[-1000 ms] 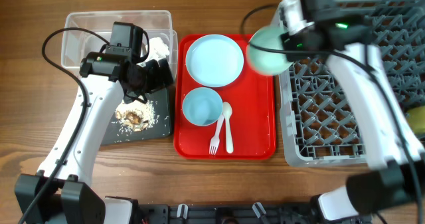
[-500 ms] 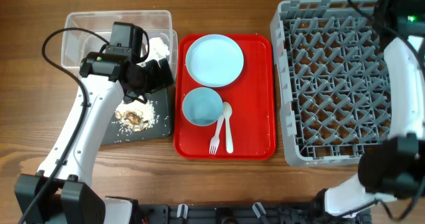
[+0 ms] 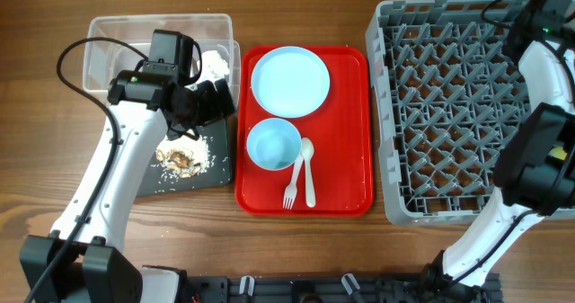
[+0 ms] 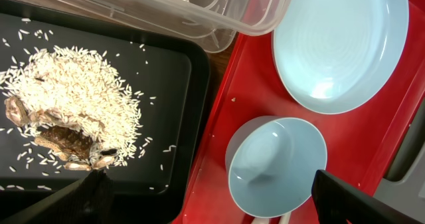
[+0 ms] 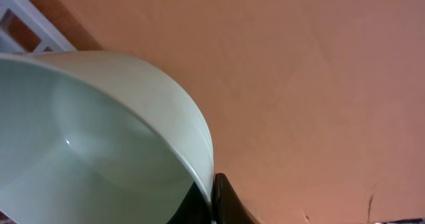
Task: Sort waste into correct bins and load items into the dishwasher rack
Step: 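Carry the green bowl into the rack's back right, release, then grasp the blue bowl with right gripper and place it in rack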
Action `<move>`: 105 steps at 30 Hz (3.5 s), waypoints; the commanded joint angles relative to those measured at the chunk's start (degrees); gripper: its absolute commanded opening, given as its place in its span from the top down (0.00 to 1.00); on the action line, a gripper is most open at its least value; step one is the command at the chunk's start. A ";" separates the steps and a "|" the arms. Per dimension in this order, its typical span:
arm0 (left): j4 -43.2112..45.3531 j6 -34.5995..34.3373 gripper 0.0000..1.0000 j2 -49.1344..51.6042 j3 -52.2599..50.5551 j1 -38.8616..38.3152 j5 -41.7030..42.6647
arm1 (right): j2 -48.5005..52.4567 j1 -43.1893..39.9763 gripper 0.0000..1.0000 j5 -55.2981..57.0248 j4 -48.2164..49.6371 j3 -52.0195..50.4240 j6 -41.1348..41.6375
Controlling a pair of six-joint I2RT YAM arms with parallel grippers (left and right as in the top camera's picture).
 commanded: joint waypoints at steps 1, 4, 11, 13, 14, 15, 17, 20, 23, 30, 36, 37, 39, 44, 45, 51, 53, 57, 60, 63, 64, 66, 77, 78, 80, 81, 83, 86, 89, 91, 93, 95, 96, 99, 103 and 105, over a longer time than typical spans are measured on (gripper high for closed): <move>-0.02 0.26 0.03 -0.94 0.04 0.04 -0.50 | 1.31 0.31 0.96 -1.49 -1.11 0.15 4.46; -0.02 0.24 0.03 -0.94 0.04 0.04 -0.48 | 1.31 0.31 0.96 -1.57 -1.11 0.15 4.42; 0.00 0.24 0.03 -0.94 0.04 0.04 -0.50 | 1.29 0.85 0.65 -23.63 -16.48 0.15 11.63; 0.00 0.26 0.03 -0.94 0.04 0.04 -0.50 | 0.74 1.22 0.58 -25.51 -20.11 0.17 12.39; 0.00 0.26 0.03 -0.94 0.04 0.04 -0.50 | -0.20 1.22 0.57 -28.96 -21.62 0.17 12.81; -0.02 0.26 0.03 -0.94 0.04 0.04 -0.50 | -1.20 1.22 0.55 -31.36 -22.86 0.17 13.70; -0.02 0.26 0.03 -0.94 0.04 0.04 -0.50 | -4.68 1.22 0.52 -36.94 -26.97 0.17 14.12; -0.02 0.28 0.03 -0.94 0.04 0.04 -0.52 | -11.13 1.29 0.43 -44.85 -32.59 0.17 16.35; -0.22 0.28 0.02 -0.94 0.04 0.04 -0.52 | -19.23 1.33 0.53 -68.26 -41.72 0.17 16.44; -0.28 0.28 0.01 -0.94 0.04 0.04 -0.52 | -20.57 11.47 0.96 -77.75 -61.00 -5.84 13.81; -0.28 0.31 0.01 -0.94 0.04 0.04 -0.52 | -20.57 20.24 0.96 -75.71 -55.76 -17.46 18.43; -0.28 0.31 0.01 -0.94 0.04 0.04 -0.52 | -20.57 21.03 0.96 -75.38 -55.01 -18.93 18.51; -0.28 0.31 0.01 -0.94 0.04 0.04 -0.52 | -20.57 22.25 0.96 -76.37 -54.93 -21.09 19.71; -0.28 0.28 0.01 -0.94 0.04 0.04 -0.52 | -20.57 23.78 0.96 -81.15 -51.67 -21.42 19.91; -0.42 0.28 0.00 -0.94 0.04 0.04 -0.52 | -20.57 23.78 0.95 -81.96 -50.71 -21.42 20.59; -0.59 0.31 0.00 -0.94 0.04 0.04 -0.52 | -20.57 23.78 0.94 -81.88 -50.53 -21.42 20.90; -0.70 0.31 0.00 -0.94 0.04 0.04 -0.55 | -21.03 23.78 0.84 -78.64 -50.58 -21.11 22.71; -3.15 0.26 0.00 -0.94 0.04 0.07 -3.39 | -27.80 23.78 0.61 -72.78 -49.70 -13.51 25.24; -7.61 -5.70 0.00 -0.94 0.04 0.35 -10.56 | -31.89 25.09 0.50 -88.04 -45.13 -10.43 22.29; -9.16 -7.72 0.00 -0.94 0.04 3.91 -11.02 | -29.22 33.68 0.50 -88.87 -44.28 -11.98 22.67; -9.25 -7.69 0.00 -0.94 0.04 6.29 -11.02 | -26.51 38.29 0.49 -86.84 -43.85 -11.98 24.37; -9.35 -7.69 0.00 -0.94 0.04 9.18 -10.99 | -22.73 43.08 0.49 -84.83 -42.56 -11.98 25.86; -9.44 -7.67 0.00 -0.94 0.04 11.23 -10.99 | -2.99 54.10 0.79 -79.60 -34.77 -11.96 40.06; -9.44 -7.67 0.00 -0.94 0.04 11.23 -10.99 | -3.08 54.10 0.90 -78.88 -34.62 -11.85 40.70; -9.46 -7.65 0.00 -0.94 0.04 11.23 -10.99 | -3.45 53.81 0.96 -77.22 -36.74 -10.54 40.65; -9.44 -7.67 0.00 -0.94 0.04 11.23 -10.99 | -4.61 53.33 0.96 -75.34 -38.49 -9.33 40.35; -9.44 -7.67 0.00 -0.94 0.04 11.23 -10.95 | -9.70 51.67 0.96 -71.34 -40.79 -7.15 39.50; -9.46 -7.67 0.00 -0.94 0.04 11.23 -10.80 | -21.77 47.25 0.96 -62.62 -40.83 -6.05 37.20; -9.42 -7.67 0.00 -0.94 0.04 11.23 -10.80 | -31.76 41.11 0.96 -39.15 -37.68 -6.05 33.59; -9.40 -7.67 0.00 -0.94 0.04 11.23 -10.80 | -32.98 37.70 0.96 -30.23 -34.07 -6.05 27.61; -9.40 -7.67 0.00 -0.94 0.04 11.26 -10.80 | -32.41 34.73 0.96 -23.91 -29.77 -6.25 21.05; -9.38 -7.65 0.00 -0.94 0.04 11.23 -10.80 | -30.84 30.84 0.96 -11.69 -21.49 -6.38 16.55; -9.38 -7.67 0.00 -0.94 0.04 11.23 -10.80 | -29.64 28.94 0.96 -6.97 -16.87 -6.38 13.66; -9.38 -7.67 0.00 -0.94 0.04 11.23 -10.80 | -23.96 23.34 0.96 4.79 -3.23 -6.38 3.74; -9.38 -7.67 0.00 -0.94 0.04 11.23 -10.80 | -13.42 17.53 0.96 12.11 8.79 -6.38 -3.65; -9.38 -7.67 0.00 -0.94 0.04 11.23 -10.80 | -8.98 16.79 0.96 12.04 9.29 -6.38 -3.13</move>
